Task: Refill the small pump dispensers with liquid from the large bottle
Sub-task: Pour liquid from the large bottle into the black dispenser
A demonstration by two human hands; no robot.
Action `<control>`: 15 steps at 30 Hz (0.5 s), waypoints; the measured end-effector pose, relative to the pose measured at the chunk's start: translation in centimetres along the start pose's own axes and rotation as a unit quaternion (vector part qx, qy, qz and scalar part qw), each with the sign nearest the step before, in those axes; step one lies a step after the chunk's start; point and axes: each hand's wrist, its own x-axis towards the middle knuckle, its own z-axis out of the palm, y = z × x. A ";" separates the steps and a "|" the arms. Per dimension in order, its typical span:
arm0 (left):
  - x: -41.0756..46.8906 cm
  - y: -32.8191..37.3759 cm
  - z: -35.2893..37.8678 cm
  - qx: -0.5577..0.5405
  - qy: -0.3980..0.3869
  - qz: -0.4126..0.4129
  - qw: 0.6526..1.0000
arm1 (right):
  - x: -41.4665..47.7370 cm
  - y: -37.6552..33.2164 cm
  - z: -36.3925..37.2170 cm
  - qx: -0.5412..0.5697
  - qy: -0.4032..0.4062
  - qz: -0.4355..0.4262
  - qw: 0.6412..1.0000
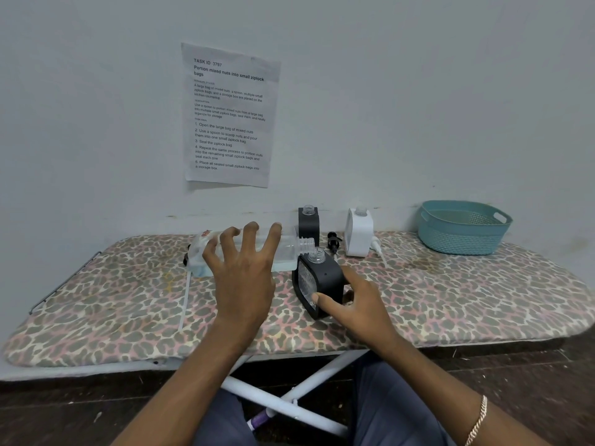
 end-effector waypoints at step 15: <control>0.0 0.0 0.0 0.000 0.005 0.000 1.000 | 0.0 0.2 0.0 0.004 0.000 0.003 1.000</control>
